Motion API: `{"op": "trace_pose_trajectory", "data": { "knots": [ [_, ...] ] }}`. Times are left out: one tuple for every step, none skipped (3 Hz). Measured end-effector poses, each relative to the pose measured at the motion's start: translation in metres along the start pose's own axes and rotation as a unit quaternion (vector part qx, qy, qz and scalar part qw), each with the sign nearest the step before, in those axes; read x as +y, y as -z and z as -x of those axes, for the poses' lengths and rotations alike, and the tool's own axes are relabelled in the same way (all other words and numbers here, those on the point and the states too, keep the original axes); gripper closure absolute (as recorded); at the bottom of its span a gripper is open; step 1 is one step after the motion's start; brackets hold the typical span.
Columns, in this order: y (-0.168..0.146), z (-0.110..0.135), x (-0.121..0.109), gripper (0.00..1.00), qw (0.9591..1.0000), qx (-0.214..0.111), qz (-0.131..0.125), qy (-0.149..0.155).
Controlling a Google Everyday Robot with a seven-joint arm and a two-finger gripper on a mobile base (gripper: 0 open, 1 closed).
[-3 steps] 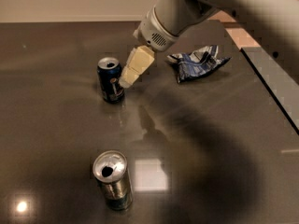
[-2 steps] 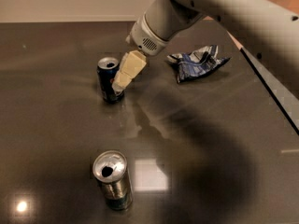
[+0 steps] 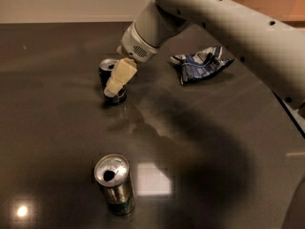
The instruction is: Knock pepsi can over
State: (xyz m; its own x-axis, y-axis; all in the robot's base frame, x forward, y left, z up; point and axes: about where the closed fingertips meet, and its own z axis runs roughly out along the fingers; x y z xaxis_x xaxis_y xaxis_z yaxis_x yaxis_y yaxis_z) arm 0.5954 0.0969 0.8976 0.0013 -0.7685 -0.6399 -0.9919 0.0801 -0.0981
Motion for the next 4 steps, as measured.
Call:
{"op": "trace_pose_trajectory", "data": {
  "knots": [
    [-0.008,0.003,0.000,0.24,1.0000,-0.004,0.008,-0.001],
    [-0.005,0.006,0.002,0.47,0.9999,-0.010,0.011,-0.003],
    [0.013,0.008,0.010,0.70,0.9998,-0.018,0.009,0.001],
    [0.040,0.004,0.018,0.94,1.0000,0.004,-0.004,0.006]
  ]
}}
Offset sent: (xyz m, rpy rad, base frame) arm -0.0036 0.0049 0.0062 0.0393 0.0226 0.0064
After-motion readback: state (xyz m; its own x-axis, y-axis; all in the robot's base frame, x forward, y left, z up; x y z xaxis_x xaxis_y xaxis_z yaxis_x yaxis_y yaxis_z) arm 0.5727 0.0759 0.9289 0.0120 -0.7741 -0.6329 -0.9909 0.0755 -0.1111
